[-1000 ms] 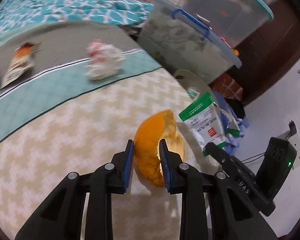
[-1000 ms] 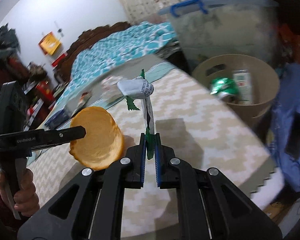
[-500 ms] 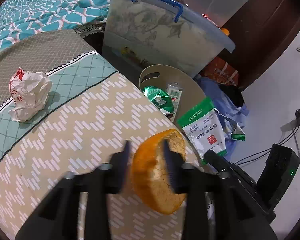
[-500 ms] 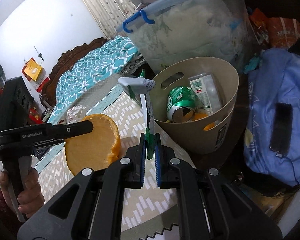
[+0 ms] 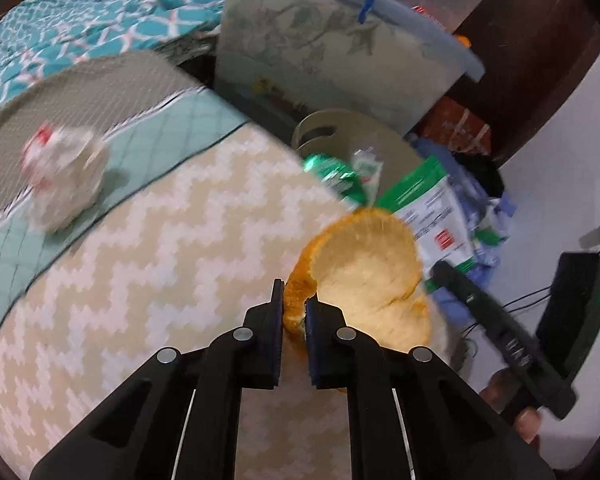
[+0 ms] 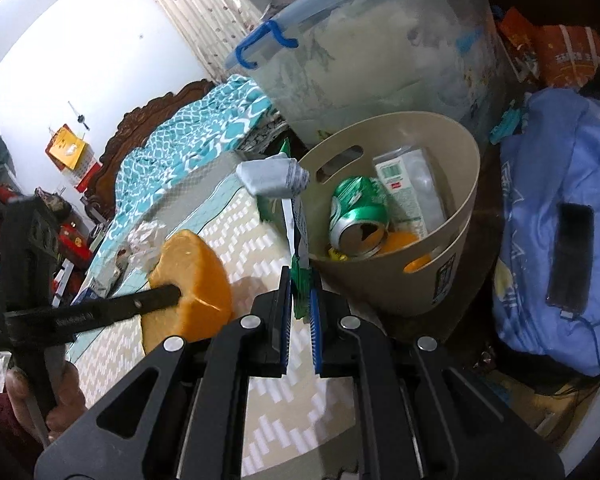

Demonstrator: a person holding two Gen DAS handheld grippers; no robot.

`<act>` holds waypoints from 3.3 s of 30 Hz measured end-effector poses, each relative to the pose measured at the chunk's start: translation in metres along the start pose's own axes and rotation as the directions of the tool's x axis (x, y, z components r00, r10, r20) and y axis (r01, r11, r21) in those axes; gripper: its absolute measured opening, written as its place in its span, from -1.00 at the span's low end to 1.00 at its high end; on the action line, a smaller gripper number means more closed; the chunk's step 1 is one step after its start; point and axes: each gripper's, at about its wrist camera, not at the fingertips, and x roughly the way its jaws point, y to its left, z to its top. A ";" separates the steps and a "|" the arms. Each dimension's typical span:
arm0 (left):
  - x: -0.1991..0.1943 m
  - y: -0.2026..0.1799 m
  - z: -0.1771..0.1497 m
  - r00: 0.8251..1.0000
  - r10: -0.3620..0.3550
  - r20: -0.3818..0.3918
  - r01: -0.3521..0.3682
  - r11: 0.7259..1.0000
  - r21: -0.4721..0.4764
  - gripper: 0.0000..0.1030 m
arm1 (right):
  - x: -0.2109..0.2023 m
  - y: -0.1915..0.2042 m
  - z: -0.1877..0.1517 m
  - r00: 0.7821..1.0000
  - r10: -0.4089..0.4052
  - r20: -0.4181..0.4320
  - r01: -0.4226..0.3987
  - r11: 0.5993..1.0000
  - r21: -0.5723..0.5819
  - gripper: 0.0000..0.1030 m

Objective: Collect trash

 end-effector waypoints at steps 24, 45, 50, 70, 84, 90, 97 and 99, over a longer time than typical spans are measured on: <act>-0.010 -0.019 0.026 0.989 0.072 0.132 -0.080 0.995 0.058 -0.09 | -0.013 -0.005 0.022 0.986 -0.081 0.143 0.070 0.994 0.084 0.54; -0.297 0.240 -0.229 0.671 0.717 0.188 -0.470 0.607 -0.641 0.77 | 0.058 0.238 -0.072 0.928 0.259 -0.270 -0.333 0.899 -0.284 0.01; -0.283 0.275 -0.215 0.684 0.709 0.173 -0.462 0.604 -0.649 0.83 | 0.083 0.280 -0.096 0.892 0.251 -0.376 -0.377 0.872 -0.311 0.00; -0.252 0.306 -0.196 0.733 0.643 0.222 -0.402 0.673 -0.622 -0.04 | 0.293 0.358 -0.026 0.864 0.166 -0.476 -0.276 0.946 -0.172 0.03; -0.251 0.297 -0.195 0.760 0.578 0.296 -0.339 0.742 -0.579 -0.40 | 0.205 0.370 -0.076 0.905 0.088 -0.416 -0.271 0.874 -0.403 -0.85; -0.255 0.288 -0.213 0.817 0.469 0.336 -0.219 0.791 -0.572 -0.40 | 0.133 0.326 -0.107 0.892 0.148 -0.427 -0.331 0.857 -0.394 -0.85; -0.245 0.252 -0.225 0.848 0.399 0.348 -0.195 0.846 -0.495 -0.39 | 0.132 0.300 -0.104 0.813 0.249 -0.526 -0.423 0.873 -0.242 -0.79; -0.243 0.250 -0.224 0.852 0.392 0.348 -0.192 0.851 -0.489 -0.39 | 0.143 0.300 -0.096 0.799 0.287 -0.528 -0.430 0.887 -0.170 -0.60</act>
